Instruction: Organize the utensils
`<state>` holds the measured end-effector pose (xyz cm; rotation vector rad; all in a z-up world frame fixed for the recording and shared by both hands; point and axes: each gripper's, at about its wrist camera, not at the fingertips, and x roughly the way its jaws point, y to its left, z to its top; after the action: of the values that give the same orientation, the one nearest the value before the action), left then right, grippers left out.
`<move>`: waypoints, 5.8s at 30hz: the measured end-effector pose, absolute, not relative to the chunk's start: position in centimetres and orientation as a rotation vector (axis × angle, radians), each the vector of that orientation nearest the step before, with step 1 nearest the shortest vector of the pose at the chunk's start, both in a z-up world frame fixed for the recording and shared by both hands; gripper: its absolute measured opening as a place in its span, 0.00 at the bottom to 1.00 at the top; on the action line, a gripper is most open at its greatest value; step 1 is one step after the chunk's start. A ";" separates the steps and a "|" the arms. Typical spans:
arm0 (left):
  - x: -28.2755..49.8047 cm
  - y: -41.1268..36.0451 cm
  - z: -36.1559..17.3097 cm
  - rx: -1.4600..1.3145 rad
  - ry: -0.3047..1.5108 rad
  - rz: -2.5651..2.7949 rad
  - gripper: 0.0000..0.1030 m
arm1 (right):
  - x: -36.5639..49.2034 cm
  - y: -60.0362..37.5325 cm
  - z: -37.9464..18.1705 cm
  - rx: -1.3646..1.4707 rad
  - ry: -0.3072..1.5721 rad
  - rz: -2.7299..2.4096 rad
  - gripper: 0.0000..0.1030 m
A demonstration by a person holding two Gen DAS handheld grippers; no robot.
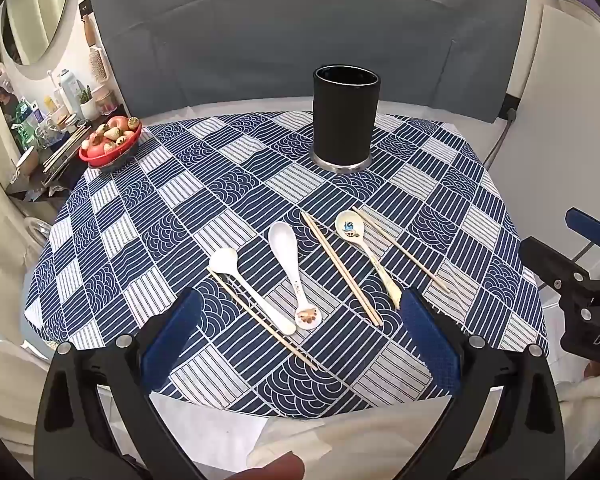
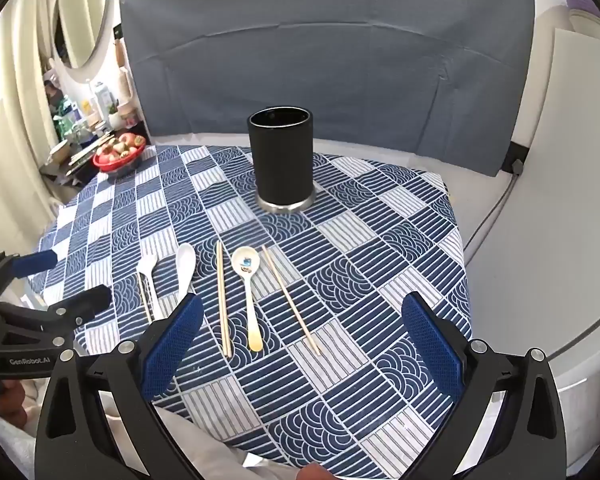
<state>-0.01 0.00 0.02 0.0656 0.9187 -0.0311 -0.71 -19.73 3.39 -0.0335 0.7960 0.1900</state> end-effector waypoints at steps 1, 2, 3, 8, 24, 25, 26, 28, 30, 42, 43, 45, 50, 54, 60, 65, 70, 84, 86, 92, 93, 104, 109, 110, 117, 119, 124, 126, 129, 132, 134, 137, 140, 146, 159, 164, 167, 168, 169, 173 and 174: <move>0.0 0.0 0.0 0.063 0.920 -0.031 0.94 | -0.7 -19.7 3.4 -0.035 0.795 0.190 0.92; 0.0 0.1 0.0 0.062 0.920 -0.030 0.94 | -0.7 -19.7 3.4 -0.034 0.796 0.190 0.92; 0.0 0.1 0.1 0.059 0.920 -0.029 0.94 | -0.7 -19.7 3.4 -0.034 0.796 0.190 0.92; -0.2 0.2 0.3 0.050 0.917 -0.025 0.94 | -0.8 -19.7 3.5 -0.035 0.794 0.193 0.92; -0.3 0.4 0.0 0.051 0.919 -0.028 0.94 | -1.2 -19.6 3.4 -0.038 0.795 0.196 0.92; -0.4 0.5 0.0 0.050 0.920 -0.028 0.94 | -1.2 -19.6 3.4 -0.038 0.795 0.195 0.92; -0.4 0.5 0.0 0.049 0.920 -0.028 0.94 | -1.2 -19.6 3.4 -0.038 0.796 0.196 0.92; -0.4 0.4 0.0 0.049 0.918 -0.026 0.94 | -1.3 -19.8 3.4 -0.037 0.795 0.197 0.92; -0.6 0.4 -0.1 0.048 0.917 -0.025 0.94 | -1.2 -19.7 3.4 -0.037 0.796 0.197 0.92; -0.8 0.6 -0.4 0.036 0.928 -0.030 0.94 | -1.6 -19.6 3.4 -0.040 0.802 0.202 0.92; -0.8 0.7 -0.4 0.032 0.928 -0.027 0.94 | -1.7 -19.6 3.4 -0.041 0.801 0.201 0.92; -0.9 0.9 -0.4 0.026 0.928 -0.023 0.94 | -1.6 -19.6 3.4 -0.040 0.802 0.202 0.92; -1.1 1.0 -0.3 0.027 0.922 -0.019 0.94 | -1.6 -19.6 3.6 -0.043 0.800 0.204 0.92; -1.3 1.0 -0.1 0.034 0.914 -0.021 0.94 | -1.7 -19.6 3.6 -0.043 0.799 0.203 0.92; -1.6 0.9 0.0 0.042 0.908 -0.030 0.94 | -2.1 -19.7 4.0 -0.046 0.788 0.199 0.92; -1.8 1.0 -0.2 0.033 0.911 -0.030 0.94 | -2.4 -19.5 4.1 -0.051 0.785 0.199 0.92; -2.0 1.1 -0.2 0.027 0.908 -0.034 0.94 | -2.5 -19.6 4.2 -0.053 0.784 0.196 0.92; -1.8 2.4 0.2 -0.009 0.897 0.009 0.94 | -3.0 -20.4 5.0 -0.047 0.767 0.155 0.92; -1.8 2.8 0.1 -0.007 0.902 0.023 0.94 | -2.7 -20.8 5.0 -0.047 0.775 0.149 0.92; -1.3 3.7 0.0 -0.018 0.921 0.054 0.94 | -2.2 -21.2 4.3 -0.071 0.811 0.146 0.92; -1.2 3.8 0.0 -0.012 0.923 0.061 0.94 | -2.0 -21.1 4.1 -0.082 0.817 0.144 0.92; 0.7 6.3 -1.3 -0.044 0.983 0.135 0.94 | 0.6 -20.2 2.5 -0.165 0.869 0.131 0.92; 2.1 7.4 -3.2 -0.089 1.058 0.170 0.94 | 3.1 -19.5 1.8 -0.195 0.904 0.154 0.92; 2.3 7.5 -3.6 -0.100 1.071 0.181 0.94 | 3.6 -19.4 1.6 -0.203 0.910 0.161 0.92; 3.9 8.5 -6.3 -0.124 1.141 0.259 0.94 | 7.4 -17.5 0.1 -0.276 0.959 0.216 0.92; 4.4 8.9 -7.2 -0.149 1.170 0.267 0.94 | 8.4 -16.9 -0.7 -0.298 0.981 0.238 0.92; 5.2 10.0 -9.4 -0.214 1.232 0.313 0.94 | 10.0 -15.3 -2.4 -0.365 1.020 0.322 0.92; 5.6 10.3 -10.0 -0.237 1.250 0.325 0.94 | 10.7 -14.8 -3.1 -0.391 1.034 0.349 0.92; 6.4 10.5 -11.0 -0.251 1.277 0.344 0.94 | 11.9 -14.2 -4.2 -0.426 1.056 0.373 0.92; 7.1 10.4 -11.6 -0.246 1.286 0.372 0.94 | 13.3 -13.7 -5.4 -0.454 1.084 0.392 0.92; 7.6 10.3 -12.3 -0.242 1.304 0.376 0.94 | 14.1 -13.4 -6.3 -0.468 1.103 0.399 0.92; 8.1 10.0 -13.4 -0.245 1.330 0.390 0.94 | 15.3 -12.8 -7.7 -0.488 1.130 0.419 0.92; 8.4 10.3 -14.4 -0.282 1.356 0.407 0.94 | 16.3 -12.3 -9.0 -0.511 1.155 0.436 0.92; 8.8 10.8 -16.3 -0.308 1.410 0.450 0.94 | 17.9 -12.1 -11.9 -0.527 1.226 0.460 0.92; 8.1 11.3 -16.6 -0.394 1.371 0.473 0.96 | 19.8 -13.1 -14.8 -0.390 1.325 0.529 0.94; 6.8 11.0 -17.0 -0.386 1.365 0.472 0.96 | 19.4 -13.0 -15.1 -0.394 1.320 0.532 0.94; 6.9 10.9 -16.6 -0.376 1.369 0.462 0.94 | 20.0 -13.2 -14.9 -0.396 1.400 0.499 0.93; 6.9 11.0 -16.5 -0.374 1.370 0.459 0.89 | 20.1 -13.1 -14.8 -0.398 1.399 0.497 0.92; 6.8 11.2 -16.3 -0.373 1.370 0.457 0.85 | 20.0 -13.2 -14.7 -0.402 1.394 0.502 0.90; 6.0 12.6 -15.1 -0.350 1.374 0.424 0.37 | 21.1 -15.1 -13.1 -0.361 1.367 0.479 0.22; 5.8 13.3 -14.9 -0.358 1.381 0.417 0.22 | 21.4 -15.8 -12.9 -0.350 1.369 0.468 0.07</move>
<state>5.80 13.26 -14.94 -0.3577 1.3814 0.4172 21.42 -15.82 -12.95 -0.3500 1.3689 0.4677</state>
